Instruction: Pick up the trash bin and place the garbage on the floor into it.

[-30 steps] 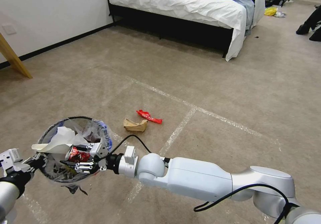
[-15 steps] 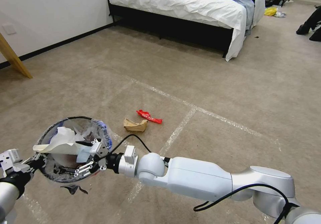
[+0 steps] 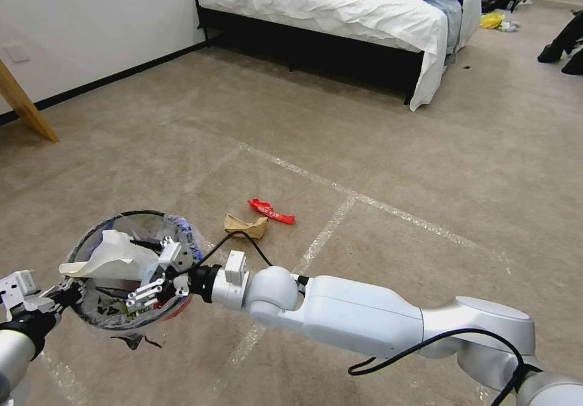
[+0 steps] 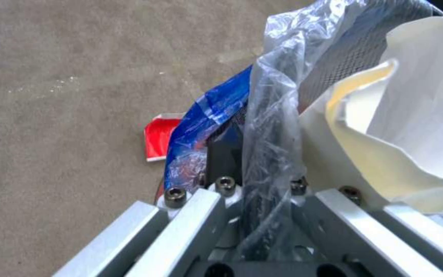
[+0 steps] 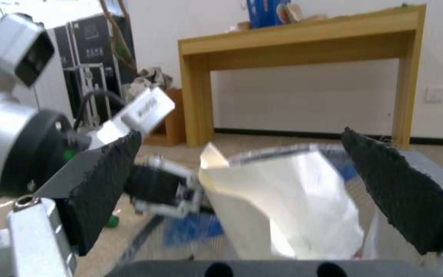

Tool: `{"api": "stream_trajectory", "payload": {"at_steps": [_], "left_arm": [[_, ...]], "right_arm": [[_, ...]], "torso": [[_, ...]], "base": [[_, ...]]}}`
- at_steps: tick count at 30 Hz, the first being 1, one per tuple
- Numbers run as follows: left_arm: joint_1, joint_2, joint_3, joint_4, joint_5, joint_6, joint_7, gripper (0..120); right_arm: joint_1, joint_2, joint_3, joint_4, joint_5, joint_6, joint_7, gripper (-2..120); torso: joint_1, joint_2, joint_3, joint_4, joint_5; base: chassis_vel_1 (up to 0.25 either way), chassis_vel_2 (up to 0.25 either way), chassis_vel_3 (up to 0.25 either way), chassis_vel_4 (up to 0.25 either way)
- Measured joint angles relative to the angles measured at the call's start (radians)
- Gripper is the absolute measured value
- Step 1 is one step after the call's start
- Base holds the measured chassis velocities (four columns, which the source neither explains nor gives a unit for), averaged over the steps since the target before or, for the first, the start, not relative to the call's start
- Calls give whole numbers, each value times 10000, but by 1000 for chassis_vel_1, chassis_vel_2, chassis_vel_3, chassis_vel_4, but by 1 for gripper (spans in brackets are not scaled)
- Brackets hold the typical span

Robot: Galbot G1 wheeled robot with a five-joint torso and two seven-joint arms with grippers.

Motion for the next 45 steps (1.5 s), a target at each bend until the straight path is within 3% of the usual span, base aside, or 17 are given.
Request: {"api": "stream_trajectory", "payload": {"at_steps": [10,17,28,31,35,40,45], "left_arm": [[-68,76,-21,178,-9,2,0,1],[-87,99,-29,191,-2,2,0,1],[17,46,-136,162,80,-7,56,1],[134,8,-191,42,109,-27,88,1],[214,-38,-250,-27,177,-51,158,1],[353,-195,-308,-193,322,-105,218,1],[540,-417,-333,-320,665,-207,379,1]], "right_arm": [[104,-140,175,354,89,-29,17,98],[-21,-402,1324,808,225,-85,61,99],[-1220,-1460,5407,1982,870,-675,743,99],[-2048,-2387,7022,2595,874,-890,1495,100],[-2598,-2927,8068,3059,802,-1172,1864,99],[-3764,-3472,9644,3867,-55,-1503,2380,98],[-6182,-3693,11637,4839,-1579,-1555,3027,98]], "torso": [[0,0,0,0,0],[0,0,0,0,0],[0,0,0,-3,3],[0,0,0,0,2],[0,0,0,-4,3],[0,0,-2,-1,3],[-1,0,-2,-2,6]], "base": [[0,0,0,0],[0,0,0,0],[0,0,0,0],[0,0,0,0],[0,0,0,0],[0,0,0,0],[0,0,0,0]]}}
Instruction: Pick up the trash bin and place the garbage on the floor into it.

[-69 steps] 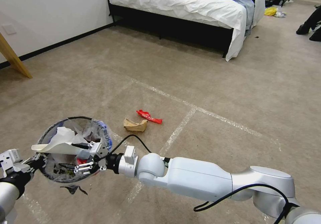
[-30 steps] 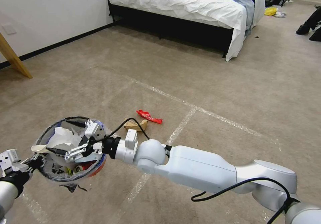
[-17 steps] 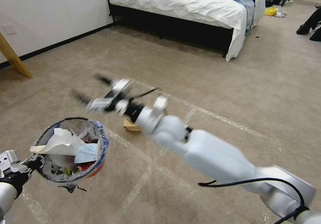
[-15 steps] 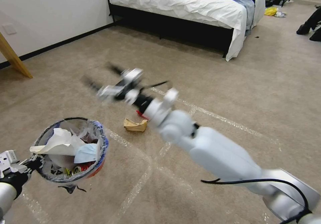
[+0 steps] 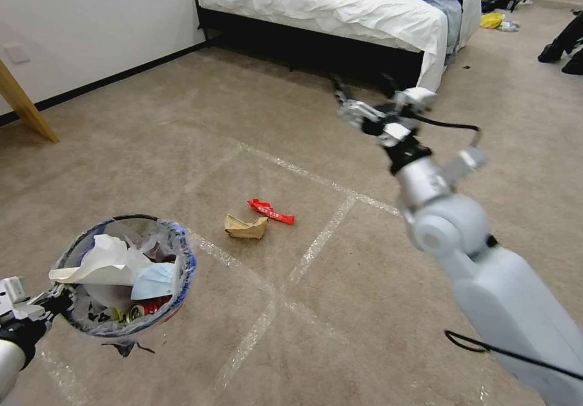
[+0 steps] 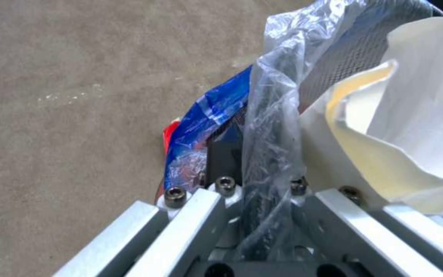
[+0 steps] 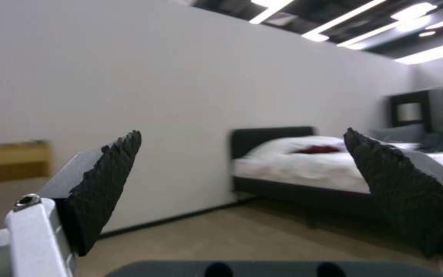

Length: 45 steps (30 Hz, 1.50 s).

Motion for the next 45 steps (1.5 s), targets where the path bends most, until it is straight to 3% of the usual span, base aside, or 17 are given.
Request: {"api": "stream_trajectory", "payload": {"at_steps": [4,7,10,12,17,25,31,45], "left_arm": [[66,-57,-17,-2,79,-46,40,1],[188,-141,-70,-64,121,-92,57,1],[215,-167,-74,-103,138,-105,59,1],[277,-252,-86,-206,215,-146,72,1],[341,-434,-86,-265,526,-260,256,1],[393,-665,-47,-338,708,-355,421,1],[453,-662,-93,-333,670,-378,429,1],[464,-590,-135,-199,587,-408,432,1]], "right_arm": [[-1135,-74,819,375,-649,399,30,99],[-2918,177,1929,895,-1522,1186,-106,99],[-3323,301,2169,1033,-1687,1326,-104,100],[-4399,746,2804,1376,-2253,1773,-165,100],[-5274,1321,3416,1783,-2785,2034,-190,100],[-6632,2616,3085,1671,-4487,2622,-122,100],[-6680,2887,2766,1559,-4908,2625,-124,100],[-6295,2702,2618,1288,-4786,2472,-247,100]], "torso": [[0,0,-1,1,-3],[0,0,0,1,-3],[0,0,1,3,-4],[0,0,0,0,-4],[0,1,0,2,-6],[0,0,1,0,-5],[0,1,1,4,-6],[-1,1,0,2,-6]], "base": [[0,0,0,0],[0,0,0,0],[0,0,0,0],[0,0,0,0],[0,0,0,0],[0,0,0,0],[0,0,0,0],[0,0,0,0]]}}
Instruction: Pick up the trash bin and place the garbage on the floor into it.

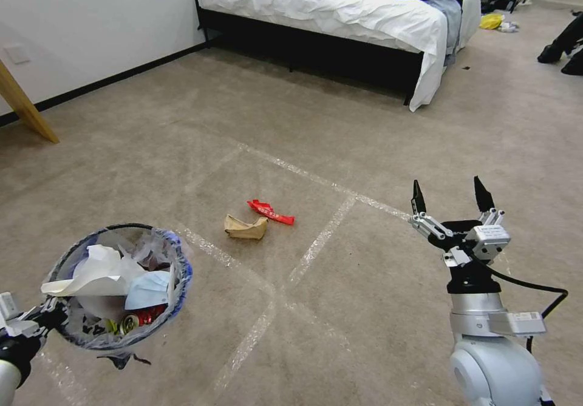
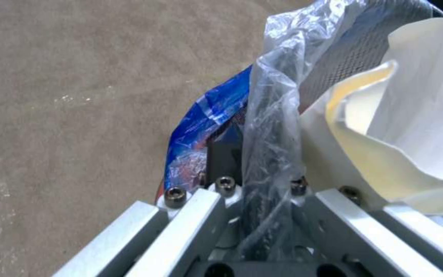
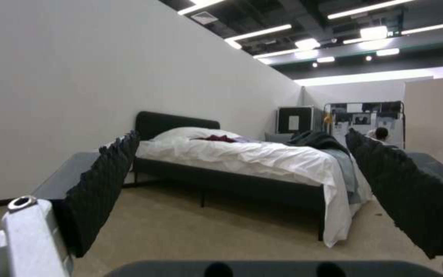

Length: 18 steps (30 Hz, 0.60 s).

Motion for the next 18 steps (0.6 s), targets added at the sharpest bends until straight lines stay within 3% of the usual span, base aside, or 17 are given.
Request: {"api": "stream_trajectory", "payload": {"at_steps": [18], "left_arm": [[4,157,-62,115,-134,0,-43,1]], "right_arm": [[99,-172,-87,-153,57,-89,-27,100]], "torso": [[0,0,2,-1,-1]], "base": [[-114,109,101,-103]]}}
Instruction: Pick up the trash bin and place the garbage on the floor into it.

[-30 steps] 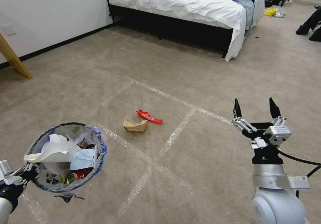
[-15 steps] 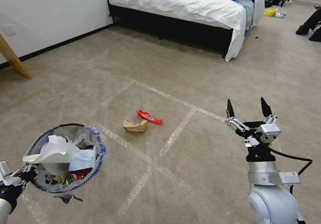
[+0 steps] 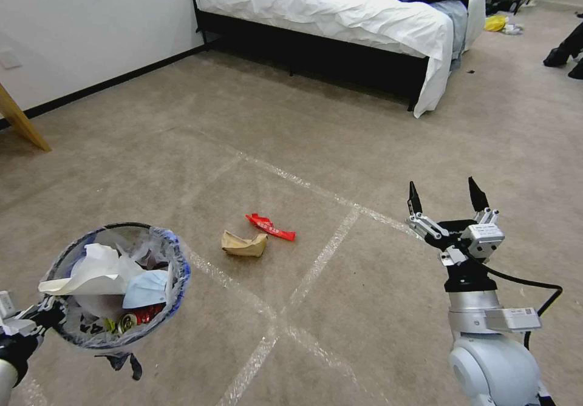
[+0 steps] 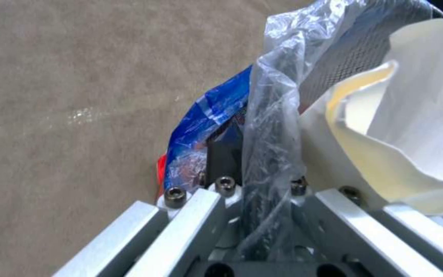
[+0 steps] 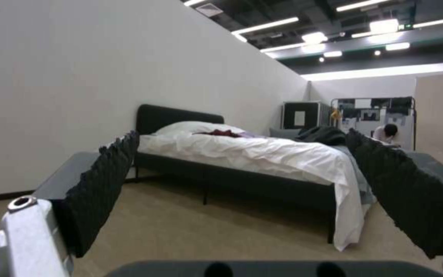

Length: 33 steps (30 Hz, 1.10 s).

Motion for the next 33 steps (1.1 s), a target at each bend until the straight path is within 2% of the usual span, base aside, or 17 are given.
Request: {"api": "stream_trajectory", "payload": {"at_steps": [33], "left_arm": [[33,-7,-91,35,2,4,-15,1]], "right_arm": [[102,-54,-114,-304,-38,216,-48,100]], "torso": [[0,0,-1,0,1]], "base": [[-93,88,94,-90]]}}
